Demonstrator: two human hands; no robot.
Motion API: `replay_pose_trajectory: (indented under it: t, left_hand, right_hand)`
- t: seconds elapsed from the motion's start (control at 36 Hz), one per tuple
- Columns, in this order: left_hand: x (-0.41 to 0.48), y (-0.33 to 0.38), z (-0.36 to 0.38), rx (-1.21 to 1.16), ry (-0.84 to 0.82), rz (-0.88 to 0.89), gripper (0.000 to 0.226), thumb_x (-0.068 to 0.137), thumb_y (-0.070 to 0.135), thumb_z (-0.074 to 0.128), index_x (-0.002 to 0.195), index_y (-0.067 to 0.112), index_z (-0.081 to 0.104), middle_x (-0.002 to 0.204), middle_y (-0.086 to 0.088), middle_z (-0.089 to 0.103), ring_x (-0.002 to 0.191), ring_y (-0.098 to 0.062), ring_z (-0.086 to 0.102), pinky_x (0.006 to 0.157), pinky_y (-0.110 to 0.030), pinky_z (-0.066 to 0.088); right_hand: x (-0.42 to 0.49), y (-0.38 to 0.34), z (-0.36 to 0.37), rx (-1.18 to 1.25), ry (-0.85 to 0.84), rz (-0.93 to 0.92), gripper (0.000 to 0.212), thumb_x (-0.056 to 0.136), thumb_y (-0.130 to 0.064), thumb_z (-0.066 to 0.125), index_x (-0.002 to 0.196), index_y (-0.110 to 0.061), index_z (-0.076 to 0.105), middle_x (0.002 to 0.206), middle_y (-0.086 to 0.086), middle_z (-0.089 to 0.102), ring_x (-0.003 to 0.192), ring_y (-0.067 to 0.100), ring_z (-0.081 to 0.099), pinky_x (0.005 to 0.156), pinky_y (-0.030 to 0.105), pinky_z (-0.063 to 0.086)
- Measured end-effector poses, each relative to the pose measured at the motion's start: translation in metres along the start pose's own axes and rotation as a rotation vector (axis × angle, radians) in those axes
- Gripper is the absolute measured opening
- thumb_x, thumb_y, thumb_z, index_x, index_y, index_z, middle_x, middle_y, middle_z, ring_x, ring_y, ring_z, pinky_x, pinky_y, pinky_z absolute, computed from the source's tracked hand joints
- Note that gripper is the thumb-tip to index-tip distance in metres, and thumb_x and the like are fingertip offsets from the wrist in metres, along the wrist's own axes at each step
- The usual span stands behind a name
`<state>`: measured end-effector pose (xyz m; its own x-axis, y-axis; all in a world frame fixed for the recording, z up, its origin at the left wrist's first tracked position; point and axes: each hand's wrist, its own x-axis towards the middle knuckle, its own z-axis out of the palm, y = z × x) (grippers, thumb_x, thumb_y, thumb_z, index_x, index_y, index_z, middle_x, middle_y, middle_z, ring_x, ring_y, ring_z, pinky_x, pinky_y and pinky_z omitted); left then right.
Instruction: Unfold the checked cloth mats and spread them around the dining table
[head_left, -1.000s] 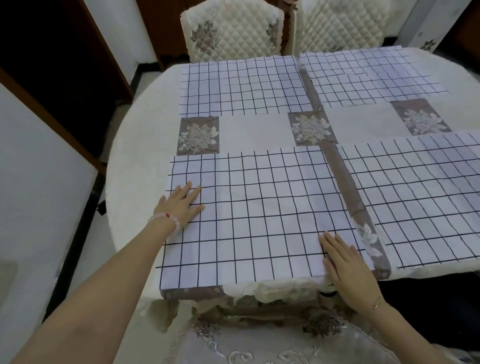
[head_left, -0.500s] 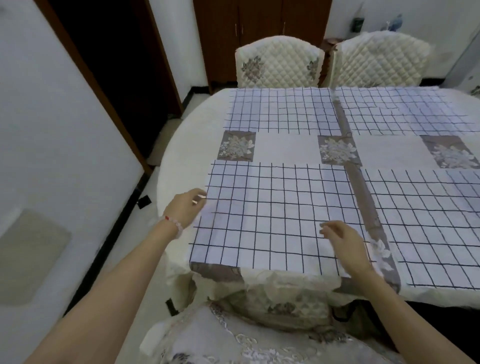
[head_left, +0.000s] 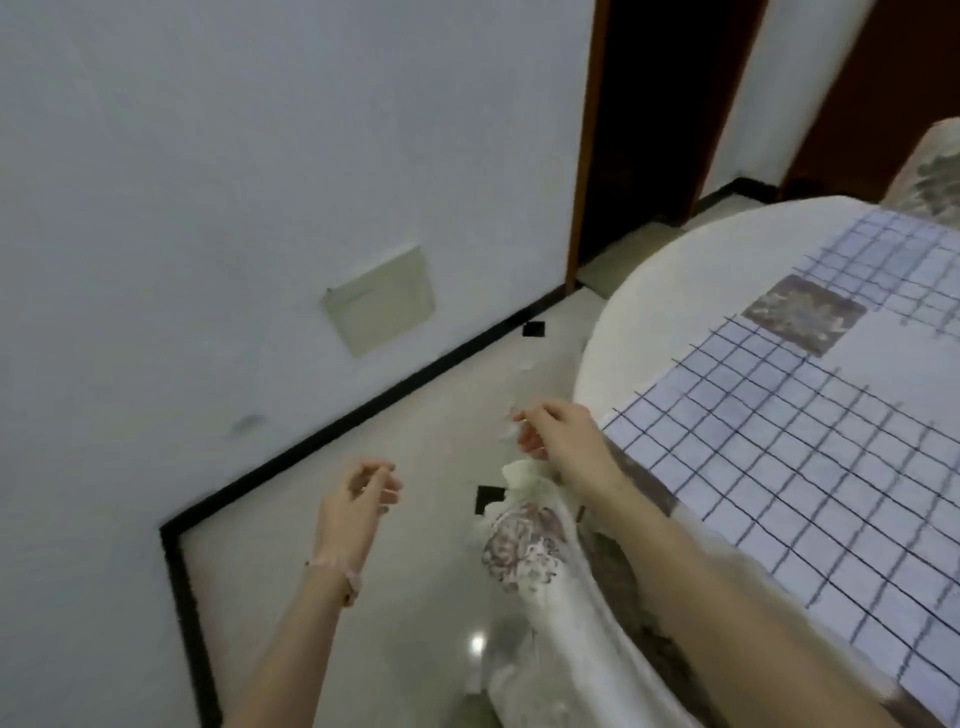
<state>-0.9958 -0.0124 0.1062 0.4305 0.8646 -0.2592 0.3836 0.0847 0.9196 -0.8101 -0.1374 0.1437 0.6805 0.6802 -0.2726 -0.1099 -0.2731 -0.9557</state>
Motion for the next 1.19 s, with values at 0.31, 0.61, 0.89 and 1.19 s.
replay_pose_trajectory:
  t: [0.31, 0.61, 0.89, 1.19]
  left_hand:
    - [-0.089, -0.192, -0.084, -0.07, 0.088, -0.688, 0.013, 0.094, 0.015, 0.05, 0.094, 0.009, 0.062, 0.089, -0.013, 0.066, 0.077, -0.024, 0.062, 0.064, -0.029, 0.048]
    - [-0.13, -0.266, -0.17, -0.053, 0.126, -1.128, 0.019, 0.09, 0.002, 0.056, 0.099, -0.012, 0.062, 0.077, -0.013, 0.06, 0.067, -0.026, 0.054, 0.061, -0.028, 0.038]
    - [-0.004, -0.237, -0.179, 0.001, -0.046, -0.902, 0.011, 0.094, 0.015, 0.051, 0.091, 0.008, 0.059, 0.09, -0.013, 0.063, 0.077, -0.023, 0.059, 0.064, -0.029, 0.048]
    - [0.187, -0.183, -0.156, -0.001, -0.151, -0.769, 0.016, 0.097, 0.012, 0.045, 0.102, 0.006, 0.059, 0.087, -0.01, 0.062, 0.075, -0.02, 0.058, 0.067, -0.028, 0.048]
  right_hand:
    - [-0.039, 0.057, 0.186, -0.451, -0.655, 0.025, 0.019, 0.092, -0.02, 0.045, 0.086, -0.018, 0.062, 0.074, -0.001, 0.064, 0.07, 0.013, 0.059, 0.071, 0.029, 0.049]
    - [-0.06, 0.216, 0.136, -0.611, -0.478, 0.641, 0.023, 0.093, -0.009, 0.047, 0.074, -0.007, 0.061, 0.063, 0.007, 0.06, 0.052, 0.014, 0.055, 0.048, 0.022, 0.043]
    - [-0.034, 0.23, 0.111, -0.496, -0.166, 0.821, 0.021, 0.094, -0.008, 0.05, 0.09, 0.008, 0.063, 0.078, 0.02, 0.062, 0.064, 0.027, 0.056, 0.058, 0.029, 0.043]
    - [0.093, 0.208, 0.174, -0.362, -0.111, 0.914, 0.016, 0.095, -0.008, 0.047, 0.098, 0.003, 0.058, 0.073, 0.012, 0.054, 0.061, 0.019, 0.049, 0.056, 0.026, 0.041]
